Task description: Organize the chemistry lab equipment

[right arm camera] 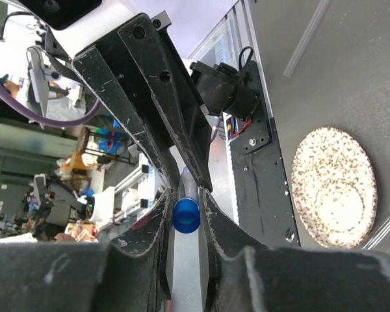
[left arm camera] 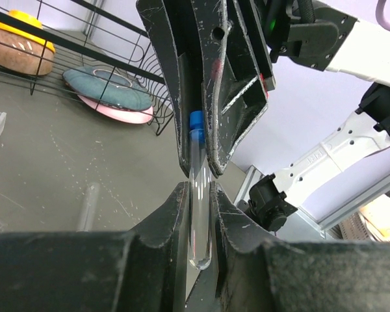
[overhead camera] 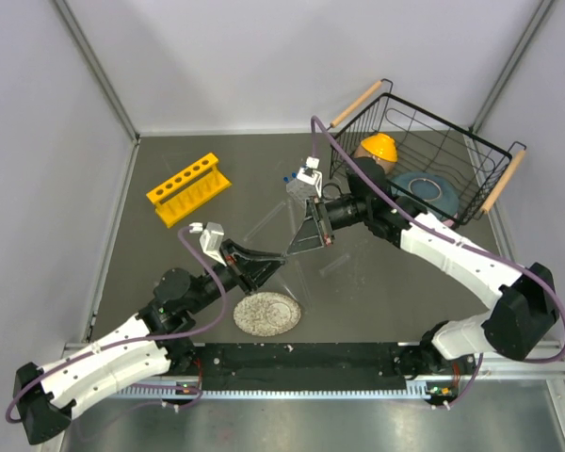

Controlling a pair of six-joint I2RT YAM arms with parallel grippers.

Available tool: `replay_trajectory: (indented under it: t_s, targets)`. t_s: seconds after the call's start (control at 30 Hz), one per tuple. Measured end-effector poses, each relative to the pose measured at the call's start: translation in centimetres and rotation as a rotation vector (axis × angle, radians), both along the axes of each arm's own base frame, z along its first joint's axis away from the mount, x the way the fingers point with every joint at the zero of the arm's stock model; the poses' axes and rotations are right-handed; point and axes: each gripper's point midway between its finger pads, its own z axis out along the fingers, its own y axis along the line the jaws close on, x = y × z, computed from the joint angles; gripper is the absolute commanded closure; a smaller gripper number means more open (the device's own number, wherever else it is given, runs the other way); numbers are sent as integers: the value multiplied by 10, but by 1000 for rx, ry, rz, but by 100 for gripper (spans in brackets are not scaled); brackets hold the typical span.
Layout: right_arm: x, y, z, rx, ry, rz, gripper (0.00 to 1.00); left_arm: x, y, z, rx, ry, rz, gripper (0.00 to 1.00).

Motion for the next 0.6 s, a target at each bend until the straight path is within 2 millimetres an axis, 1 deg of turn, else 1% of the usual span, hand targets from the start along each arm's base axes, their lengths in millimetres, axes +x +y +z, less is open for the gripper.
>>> replay_trajectory:
  t_s: [0.13, 0.17, 0.2, 0.23, 0.27, 0.33, 0.37, 0.4, 0.43, 0.47, 0.5, 0.53, 0.57, 0.6]
  targets:
    - [1, 2, 1, 25, 38, 14, 97, 1, 0, 1, -9, 5, 5, 100]
    - [2, 2, 1, 29, 43, 15, 98, 1, 0, 1, -7, 9, 5, 98]
    - [2, 2, 1, 33, 48, 16, 98, 2, -1, 0, -6, 10, 6, 95]
    - [3, 1, 1, 33, 54, 14, 99, 2, -1, 0, -8, 15, 7, 89]
    - [4, 1, 1, 36, 56, 13, 99, 3, -1, 0, -10, 16, 8, 69]
    - [6, 1, 2, 40, 58, 13, 99, 4, -1, 0, -16, 22, 13, 49]
    - [6, 0, 2, 42, 63, 16, 99, 5, -1, 0, -15, 25, 18, 40]
    - [8, -1, 4, 47, 61, 17, 99, 7, -1, -4, -6, 37, 25, 25]
    - [9, -2, 4, 51, 54, 20, 99, 8, -1, -8, 8, 49, 33, 21]
    - [12, -4, 3, 49, 44, 15, 99, 10, 0, -14, 26, 72, 43, 19]
    - [17, -7, 3, 40, 34, 2, 99, 11, 1, -20, 50, 99, 57, 11]
    - [28, -9, 1, 29, 9, -22, 99, 13, 3, -26, 76, 121, 72, 5]
    - [40, -12, 0, 14, -22, -49, 99, 15, 6, -31, 103, 143, 94, 2]
    - [59, -14, 0, -7, -65, -93, 99, 17, 10, -33, 126, 161, 117, 1]
